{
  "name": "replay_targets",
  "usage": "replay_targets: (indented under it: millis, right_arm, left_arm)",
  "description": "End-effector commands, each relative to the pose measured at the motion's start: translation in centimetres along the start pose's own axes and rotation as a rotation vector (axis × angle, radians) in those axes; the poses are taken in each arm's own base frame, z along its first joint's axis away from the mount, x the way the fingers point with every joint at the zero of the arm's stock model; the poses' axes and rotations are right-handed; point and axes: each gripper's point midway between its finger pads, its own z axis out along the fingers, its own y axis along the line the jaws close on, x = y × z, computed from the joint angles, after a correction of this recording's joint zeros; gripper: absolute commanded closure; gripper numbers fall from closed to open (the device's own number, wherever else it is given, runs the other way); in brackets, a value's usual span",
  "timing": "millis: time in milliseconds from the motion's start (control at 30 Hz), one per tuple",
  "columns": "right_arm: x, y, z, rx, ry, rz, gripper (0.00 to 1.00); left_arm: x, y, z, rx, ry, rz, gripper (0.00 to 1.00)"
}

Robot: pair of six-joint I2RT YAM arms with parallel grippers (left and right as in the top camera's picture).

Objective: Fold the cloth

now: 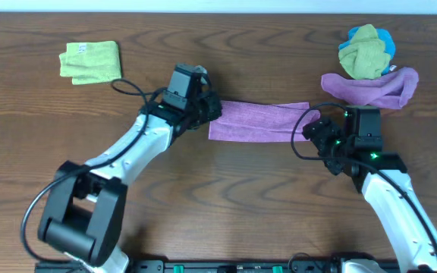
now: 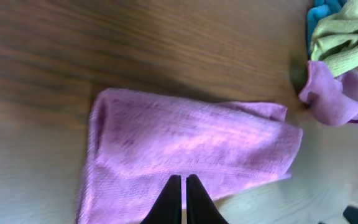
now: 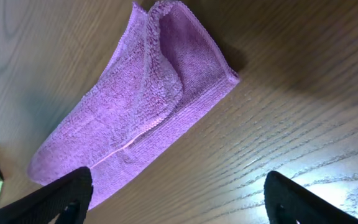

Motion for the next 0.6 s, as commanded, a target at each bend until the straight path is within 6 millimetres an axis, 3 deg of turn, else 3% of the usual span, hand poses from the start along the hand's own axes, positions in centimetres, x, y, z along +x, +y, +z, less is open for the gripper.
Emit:
replay_targets:
  millis: [0,200,400,567]
  right_arm:
    - [-0.1,0.0,-0.1,-0.002,-0.002,0.028,0.10]
    - [-0.1,-0.9,1.6,0.043,0.014,0.036,0.06]
    - [-0.1,-1.2,4.2,0.055,0.039,0.041,0.11]
    - [0.1,-1.9,5.3,0.080,0.057,0.046,0.11]
  left_arm:
    - [-0.3,-0.5,1.3,0.019,-0.007,-0.035,0.94]
    - [0.3,1.1,3.6,-0.002,0.014,-0.078,0.94]
    - [1.7,2.7,5.3,-0.032,0.066,-0.098,0.94]
    - [2.4,3.6,5.9,-0.048,0.094,-0.108,0.94]
